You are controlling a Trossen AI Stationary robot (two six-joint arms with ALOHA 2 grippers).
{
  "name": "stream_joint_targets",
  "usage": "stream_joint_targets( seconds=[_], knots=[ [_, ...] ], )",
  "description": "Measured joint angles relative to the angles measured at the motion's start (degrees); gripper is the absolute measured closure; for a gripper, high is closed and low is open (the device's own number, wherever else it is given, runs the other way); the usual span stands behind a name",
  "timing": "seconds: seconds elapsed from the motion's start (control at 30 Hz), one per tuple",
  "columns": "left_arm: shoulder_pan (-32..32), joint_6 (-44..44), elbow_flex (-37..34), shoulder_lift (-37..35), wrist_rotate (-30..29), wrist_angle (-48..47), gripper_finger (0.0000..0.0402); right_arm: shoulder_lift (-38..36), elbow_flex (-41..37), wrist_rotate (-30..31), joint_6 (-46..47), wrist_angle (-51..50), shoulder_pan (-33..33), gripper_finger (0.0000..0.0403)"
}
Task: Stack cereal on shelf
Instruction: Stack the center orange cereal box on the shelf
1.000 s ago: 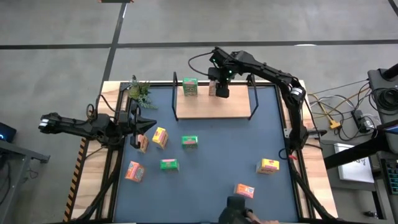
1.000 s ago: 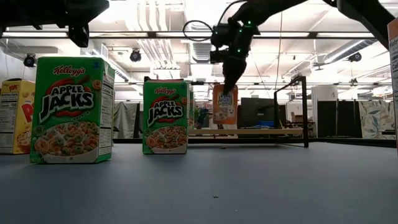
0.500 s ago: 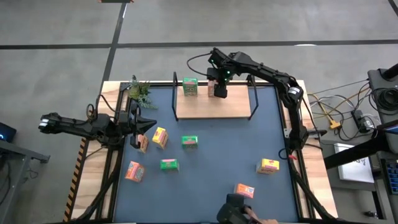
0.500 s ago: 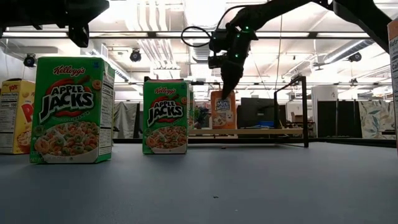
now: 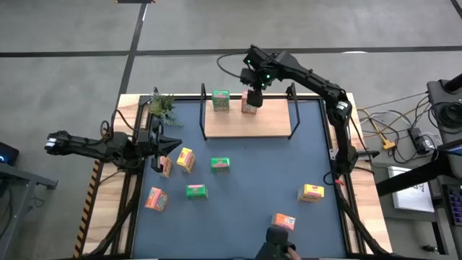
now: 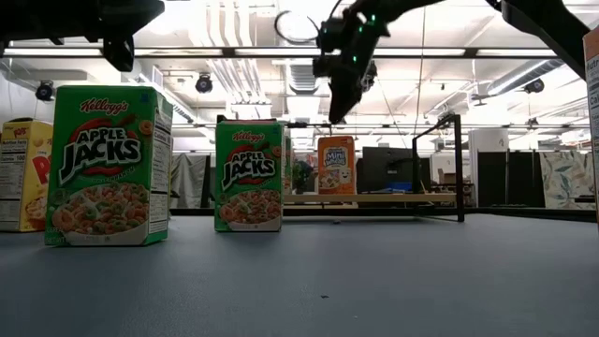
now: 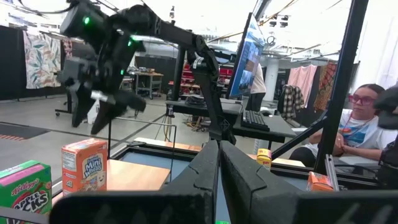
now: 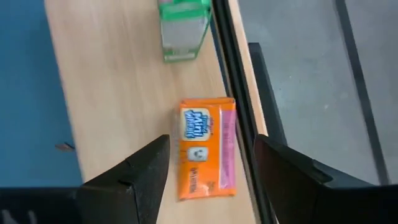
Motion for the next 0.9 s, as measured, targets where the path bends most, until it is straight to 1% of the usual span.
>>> stream_joint_targets(
  seconds=[0.1,0.17,0.27,0.37,0.5,0.63,0.73,0.77,0.9],
  knots=[
    [0.0,0.0,0.0,0.0,0.0,-0.2,0.0402,-0.1,3.5,-0.1,1.8,-2.9,1.6,0.0198],
    [0.0,0.0,0.0,0.0,0.0,-0.4,0.0402,-0.4,4.3,-0.4,2.8,-3.7,3.3,0.0216],
    [0.0,-0.4,-0.1,0.0,0.4,-0.5,0.0402,-0.9,3.6,-0.4,4.0,-4.5,6.2,0.0253],
    [0.0,-0.8,-0.1,0.0,2.5,-0.5,0.0402,-1.4,0.5,-0.5,4.4,-4.8,9.1,0.0295],
    [0.0,-1.3,-0.1,-0.1,4.1,-0.5,0.0402,-2.1,-6.2,-0.4,5.4,-3.4,11.9,0.0349],
    [0.0,-1.5,-0.1,-0.1,4.5,-0.5,0.0402,-3.8,-16.2,0.0,6.0,3.9,13.2,0.0387],
    [0.0,-1.6,-0.1,-0.1,4.5,-0.5,0.0402,-5.6,-24.0,0.2,6.7,12.4,13.3,0.0393],
    [0.0,-1.8,-0.1,-0.1,4.5,-0.5,0.0402,-6.2,-26.4,1.2,7.2,15.3,13.3,0.0393],
    [0.0,-1.8,-0.1,-0.1,4.5,-0.5,0.0402,-8.7,-35.1,9.2,7.7,27.1,13.3,0.0394]
  ],
)
